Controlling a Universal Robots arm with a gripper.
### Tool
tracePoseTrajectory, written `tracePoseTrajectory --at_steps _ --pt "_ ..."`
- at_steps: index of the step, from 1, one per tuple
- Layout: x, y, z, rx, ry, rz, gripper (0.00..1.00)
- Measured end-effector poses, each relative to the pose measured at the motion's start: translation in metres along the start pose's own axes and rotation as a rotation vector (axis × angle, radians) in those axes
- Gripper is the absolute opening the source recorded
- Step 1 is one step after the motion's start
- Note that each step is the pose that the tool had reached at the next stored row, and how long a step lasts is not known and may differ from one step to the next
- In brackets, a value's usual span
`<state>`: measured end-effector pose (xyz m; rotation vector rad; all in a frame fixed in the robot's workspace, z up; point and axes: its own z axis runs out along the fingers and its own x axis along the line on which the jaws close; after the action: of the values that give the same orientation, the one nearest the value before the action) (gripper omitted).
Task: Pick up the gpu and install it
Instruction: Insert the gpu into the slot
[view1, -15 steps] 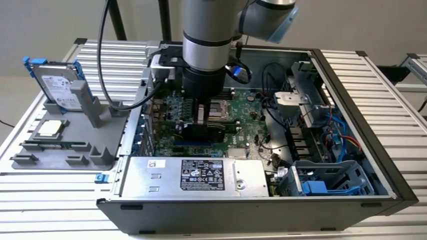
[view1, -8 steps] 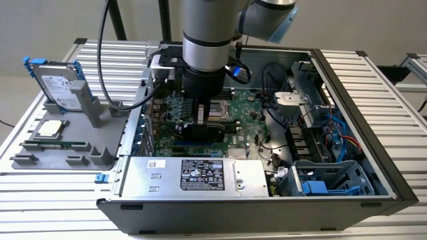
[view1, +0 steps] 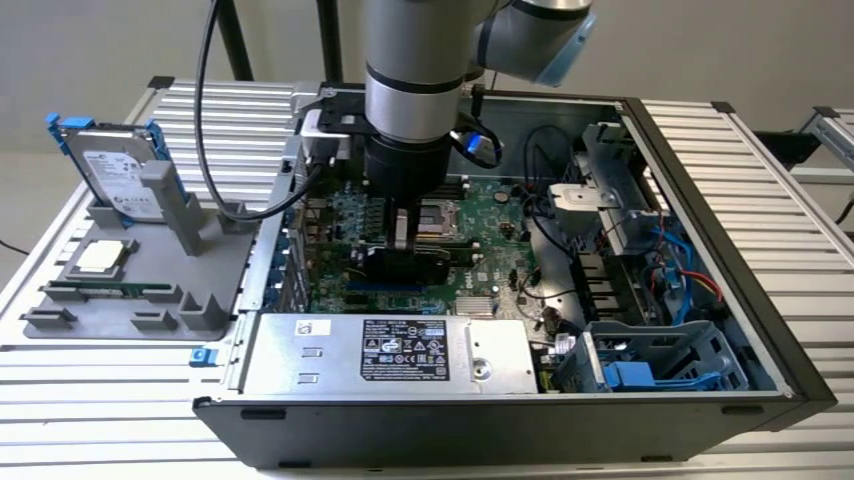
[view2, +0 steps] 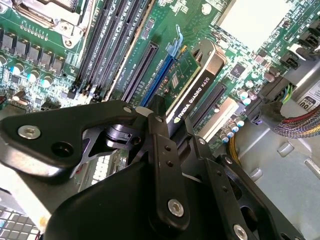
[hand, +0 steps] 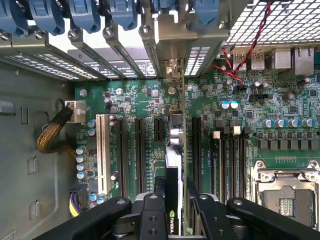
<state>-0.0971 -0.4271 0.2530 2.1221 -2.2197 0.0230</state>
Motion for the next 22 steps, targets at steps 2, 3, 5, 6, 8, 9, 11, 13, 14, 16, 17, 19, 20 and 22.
tracePoseTrajectory --at_steps 2,3,5,6,8,9,11,13,14,16,17,19,20,22 --pt "-0.0001 0.0001 -0.0002 -0.0001 0.0003 0.000 0.00" --pt "-0.0002 0.0001 -0.0002 -0.0001 0.0003 0.000 0.00" --pt "-0.0006 0.0003 -0.0002 -0.0002 0.0003 0.000 0.00" --pt "-0.0008 0.0004 -0.0002 -0.0002 0.0004 0.000 0.00" --pt "-0.0013 0.0006 -0.0002 -0.0001 0.0003 0.000 0.00" --pt "-0.0015 0.0008 -0.0002 -0.0001 0.0004 0.000 0.00" --pt "-0.0016 0.0009 0.0004 -0.0001 0.0003 0.000 0.00" --pt "-0.0017 0.0009 0.0026 -0.0002 0.0005 0.000 0.00" --pt "-0.0018 0.0010 0.0040 -0.0005 0.0008 0.000 0.00" --pt "-0.0019 0.0012 0.0061 -0.0003 0.0006 0.000 0.00" --pt "-0.0019 0.0012 0.0063 -0.0004 0.0008 0.000 0.00" --pt "-0.0019 0.0012 0.0064 -0.0003 0.0007 0.000 0.00" --pt "-0.0019 0.0012 0.0065 -0.0003 0.0006 0.000 0.00" --pt "-0.0019 0.0012 0.0065 -0.0002 0.0005 0.000 0.00"
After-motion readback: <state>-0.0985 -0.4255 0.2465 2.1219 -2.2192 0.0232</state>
